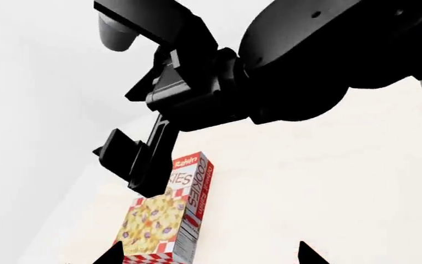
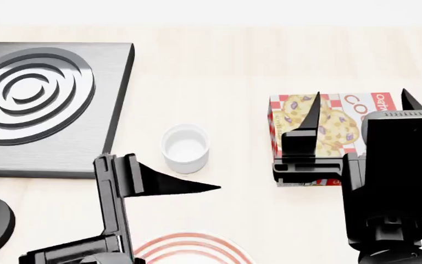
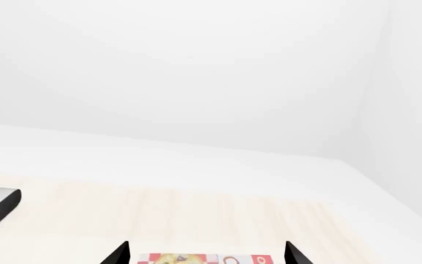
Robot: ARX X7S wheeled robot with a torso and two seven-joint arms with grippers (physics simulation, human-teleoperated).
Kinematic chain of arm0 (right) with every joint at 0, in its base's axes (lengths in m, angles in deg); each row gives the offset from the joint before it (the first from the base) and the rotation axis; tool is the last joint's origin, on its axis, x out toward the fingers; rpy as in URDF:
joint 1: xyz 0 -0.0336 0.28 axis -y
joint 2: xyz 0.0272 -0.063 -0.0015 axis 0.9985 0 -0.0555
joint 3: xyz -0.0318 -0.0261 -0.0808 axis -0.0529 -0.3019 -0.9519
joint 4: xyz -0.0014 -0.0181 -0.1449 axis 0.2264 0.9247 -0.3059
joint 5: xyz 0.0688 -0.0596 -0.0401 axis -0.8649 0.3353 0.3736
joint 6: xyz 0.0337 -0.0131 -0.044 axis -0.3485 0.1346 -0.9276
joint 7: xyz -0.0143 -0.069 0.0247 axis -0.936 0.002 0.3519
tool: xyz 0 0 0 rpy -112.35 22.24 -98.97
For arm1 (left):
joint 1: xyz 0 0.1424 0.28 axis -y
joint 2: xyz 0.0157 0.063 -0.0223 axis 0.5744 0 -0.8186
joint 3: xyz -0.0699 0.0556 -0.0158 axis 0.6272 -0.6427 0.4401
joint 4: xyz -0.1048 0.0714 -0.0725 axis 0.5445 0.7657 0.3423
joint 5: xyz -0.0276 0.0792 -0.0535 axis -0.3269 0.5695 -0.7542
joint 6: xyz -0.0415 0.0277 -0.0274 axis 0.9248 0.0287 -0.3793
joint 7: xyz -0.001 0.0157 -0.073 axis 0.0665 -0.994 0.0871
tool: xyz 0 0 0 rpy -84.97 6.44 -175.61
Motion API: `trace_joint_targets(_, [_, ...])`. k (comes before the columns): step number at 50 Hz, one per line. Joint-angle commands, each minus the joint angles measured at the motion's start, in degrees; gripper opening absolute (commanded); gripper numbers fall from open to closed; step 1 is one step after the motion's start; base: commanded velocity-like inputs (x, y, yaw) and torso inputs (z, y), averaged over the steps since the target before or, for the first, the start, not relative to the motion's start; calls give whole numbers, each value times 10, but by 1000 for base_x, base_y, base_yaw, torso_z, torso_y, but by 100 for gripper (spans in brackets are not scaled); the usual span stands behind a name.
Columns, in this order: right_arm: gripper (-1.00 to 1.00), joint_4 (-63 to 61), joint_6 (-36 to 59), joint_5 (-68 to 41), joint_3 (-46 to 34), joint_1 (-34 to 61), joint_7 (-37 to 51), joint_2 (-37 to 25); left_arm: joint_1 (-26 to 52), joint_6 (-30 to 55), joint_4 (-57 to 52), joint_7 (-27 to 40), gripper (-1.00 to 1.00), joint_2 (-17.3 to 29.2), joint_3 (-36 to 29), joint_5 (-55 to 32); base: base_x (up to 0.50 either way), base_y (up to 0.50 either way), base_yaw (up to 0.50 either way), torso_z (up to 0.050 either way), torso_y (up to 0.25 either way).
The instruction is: Pick the akita bowl on the stove and place it on the plate.
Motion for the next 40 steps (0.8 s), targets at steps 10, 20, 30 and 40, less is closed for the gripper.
trace_joint_targets(10, [100, -1, 2, 7, 10, 2, -8, 9, -63, -35, 35, 42, 100, -8, 144, -106, 0, 0, 0, 0, 0])
trace_joint_targets(20, [100, -1, 1, 5, 9, 1, -7, 8, -83, -57, 63, 58, 100, 0, 188, -134, 0, 0, 0, 0, 0])
trace_joint_targets(30, [100, -1, 1, 3, 9, 1, -6, 8, -89, -71, 98, 77, 100, -2, 231, -166, 0, 0, 0, 0, 0])
trace_joint_targets(40, [100, -1, 0, 1, 9, 1, -5, 7, -97, -81, 126, 90, 100, -1, 260, -185, 0, 0, 0, 0, 0])
